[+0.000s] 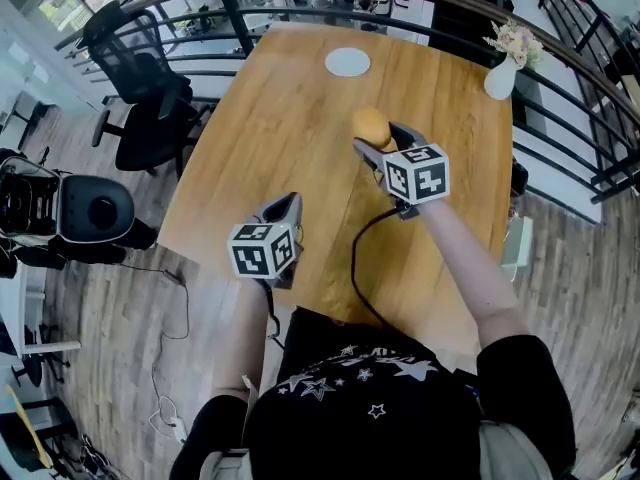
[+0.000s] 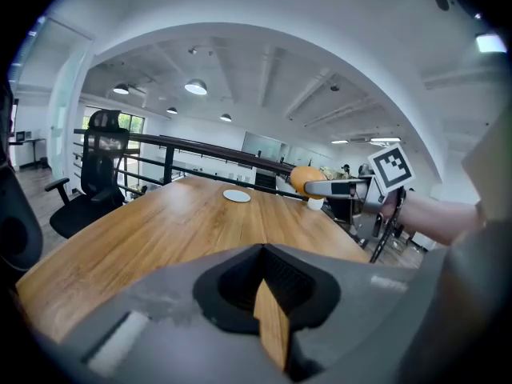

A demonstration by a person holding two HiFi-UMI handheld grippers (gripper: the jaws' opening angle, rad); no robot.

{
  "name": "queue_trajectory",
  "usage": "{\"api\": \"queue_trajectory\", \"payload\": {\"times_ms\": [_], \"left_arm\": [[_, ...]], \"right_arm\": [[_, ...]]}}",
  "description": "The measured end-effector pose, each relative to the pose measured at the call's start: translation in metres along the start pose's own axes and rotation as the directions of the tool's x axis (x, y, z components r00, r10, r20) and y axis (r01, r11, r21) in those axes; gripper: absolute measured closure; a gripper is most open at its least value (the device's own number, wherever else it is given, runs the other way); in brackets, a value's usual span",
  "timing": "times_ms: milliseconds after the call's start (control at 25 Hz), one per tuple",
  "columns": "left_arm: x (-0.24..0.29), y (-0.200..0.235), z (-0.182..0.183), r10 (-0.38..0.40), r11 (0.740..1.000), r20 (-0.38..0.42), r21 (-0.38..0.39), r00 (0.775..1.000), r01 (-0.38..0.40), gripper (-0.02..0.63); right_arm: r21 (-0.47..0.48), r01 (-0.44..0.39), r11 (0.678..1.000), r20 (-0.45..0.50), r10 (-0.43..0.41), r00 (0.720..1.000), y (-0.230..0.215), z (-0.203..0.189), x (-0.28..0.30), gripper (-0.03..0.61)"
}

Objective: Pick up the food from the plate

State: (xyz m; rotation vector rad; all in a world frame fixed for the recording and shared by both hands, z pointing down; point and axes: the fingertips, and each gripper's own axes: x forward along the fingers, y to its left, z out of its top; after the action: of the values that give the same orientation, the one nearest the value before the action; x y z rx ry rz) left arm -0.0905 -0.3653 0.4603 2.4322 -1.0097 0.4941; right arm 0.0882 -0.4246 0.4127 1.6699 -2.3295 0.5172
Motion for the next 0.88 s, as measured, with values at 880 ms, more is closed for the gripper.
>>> {"api": "queue_trajectory", "payload": {"times_ms": [880], "left_arm": [[-0.165,-0.059,-0.128,0.040,0.999,0.023,-0.025,0.999,-0.040,0.614]], "right_arm": [[0.032,-0.038,0.999,0.097,0.035,0.995,0.109,-0.071,-0.149,0.252]]}}
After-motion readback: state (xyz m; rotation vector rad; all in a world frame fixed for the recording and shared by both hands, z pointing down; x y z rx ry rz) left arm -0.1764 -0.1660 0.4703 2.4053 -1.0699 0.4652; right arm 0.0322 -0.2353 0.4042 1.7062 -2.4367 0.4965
